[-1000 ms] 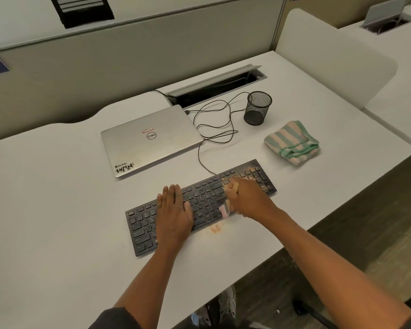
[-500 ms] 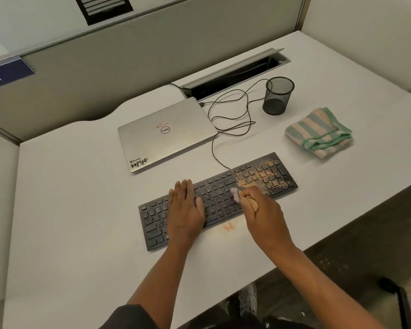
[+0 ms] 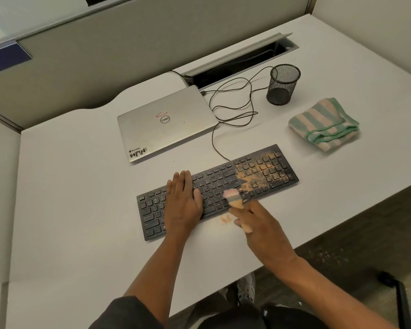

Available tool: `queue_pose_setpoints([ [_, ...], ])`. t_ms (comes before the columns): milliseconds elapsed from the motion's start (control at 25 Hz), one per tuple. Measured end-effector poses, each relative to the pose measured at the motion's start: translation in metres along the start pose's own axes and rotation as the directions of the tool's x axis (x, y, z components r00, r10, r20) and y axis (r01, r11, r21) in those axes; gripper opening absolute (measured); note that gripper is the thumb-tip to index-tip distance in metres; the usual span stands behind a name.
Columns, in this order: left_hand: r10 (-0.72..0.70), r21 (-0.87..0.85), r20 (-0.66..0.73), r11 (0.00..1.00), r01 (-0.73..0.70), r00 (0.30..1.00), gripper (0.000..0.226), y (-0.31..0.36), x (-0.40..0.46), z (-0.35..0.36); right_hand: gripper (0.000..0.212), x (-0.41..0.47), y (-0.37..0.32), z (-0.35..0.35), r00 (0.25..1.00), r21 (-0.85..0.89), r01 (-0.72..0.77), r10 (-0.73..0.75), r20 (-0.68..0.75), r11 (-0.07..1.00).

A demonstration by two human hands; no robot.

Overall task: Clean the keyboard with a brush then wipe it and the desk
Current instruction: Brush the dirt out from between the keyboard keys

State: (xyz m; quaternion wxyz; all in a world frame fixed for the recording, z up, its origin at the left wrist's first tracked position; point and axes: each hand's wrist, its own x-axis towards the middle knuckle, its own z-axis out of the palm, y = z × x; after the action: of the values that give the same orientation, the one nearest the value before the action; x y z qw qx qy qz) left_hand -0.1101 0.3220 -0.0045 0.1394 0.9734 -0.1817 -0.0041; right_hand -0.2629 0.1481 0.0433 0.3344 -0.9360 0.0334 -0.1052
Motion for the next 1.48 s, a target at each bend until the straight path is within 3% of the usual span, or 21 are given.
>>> queue_pose_setpoints([
  [120, -0.002, -0.006, 0.006, 1.000, 0.002, 1.000, 0.067, 0.001, -0.001, -0.002, 0.032, -0.004, -0.005, 0.004, 0.996, 0.011, -0.014, 0.013, 0.084, 1.000],
  [280, -0.011, -0.016, 0.013, 1.000, 0.011, 1.000, 0.067, 0.002, -0.001, -0.003, 0.028, 0.006, 0.006, -0.013, 0.985, 0.010, -0.164, 0.165, -0.053, 0.986],
  [360, -0.008, -0.017, 0.013, 1.000, 0.008, 1.000, 0.067, 0.002, -0.001, -0.003, 0.030, 0.006, -0.003, -0.010, 0.994, 0.020, -0.102, 0.102, -0.032, 0.995],
  [480, -0.006, -0.019, 0.005, 1.000, 0.006, 1.000, 0.069, 0.002, -0.002, -0.003, 0.030, -0.004, -0.013, 0.001, 0.993, -0.014, -0.004, 0.006, 0.117, 1.000],
  [640, -0.012, -0.021, 0.007, 1.000, 0.012, 1.000, 0.067, 0.002, -0.001, -0.002, 0.029, 0.005, 0.008, -0.017, 0.991, -0.034, -0.134, 0.134, -0.009, 0.990],
  [720, -0.011, -0.027, 0.005, 1.000, 0.011, 1.000, 0.067, 0.003, -0.001, -0.003, 0.028, 0.004, 0.002, -0.021, 0.994, -0.031, -0.105, 0.104, -0.021, 0.994],
  [880, -0.007, -0.026, -0.005, 1.000, 0.007, 1.000, 0.068, 0.002, -0.002, -0.004, 0.025, -0.002, -0.020, -0.014, 0.987, 0.140, -0.098, 0.077, 0.144, 0.985],
  [1080, -0.007, -0.022, -0.002, 1.000, 0.007, 1.000, 0.068, 0.002, -0.002, -0.003, 0.018, 0.014, 0.002, -0.044, 0.936, 0.239, -0.321, 0.345, -0.067, 0.916],
  [1200, -0.008, -0.022, -0.002, 1.000, 0.008, 1.000, 0.070, 0.003, -0.002, -0.004, 0.016, 0.018, 0.000, -0.042, 0.903, 0.347, -0.384, 0.426, -0.050, 0.855],
  [1320, -0.009, -0.022, 0.003, 1.000, 0.009, 1.000, 0.070, 0.002, -0.002, -0.003, 0.017, 0.025, -0.004, -0.034, 0.915, 0.355, -0.380, 0.402, 0.012, 0.854],
  [1480, -0.010, -0.015, -0.005, 1.000, 0.009, 1.000, 0.069, 0.002, -0.002, -0.003, 0.022, 0.040, 0.006, -0.048, 0.914, 0.227, -0.356, 0.388, -0.117, 0.907],
])
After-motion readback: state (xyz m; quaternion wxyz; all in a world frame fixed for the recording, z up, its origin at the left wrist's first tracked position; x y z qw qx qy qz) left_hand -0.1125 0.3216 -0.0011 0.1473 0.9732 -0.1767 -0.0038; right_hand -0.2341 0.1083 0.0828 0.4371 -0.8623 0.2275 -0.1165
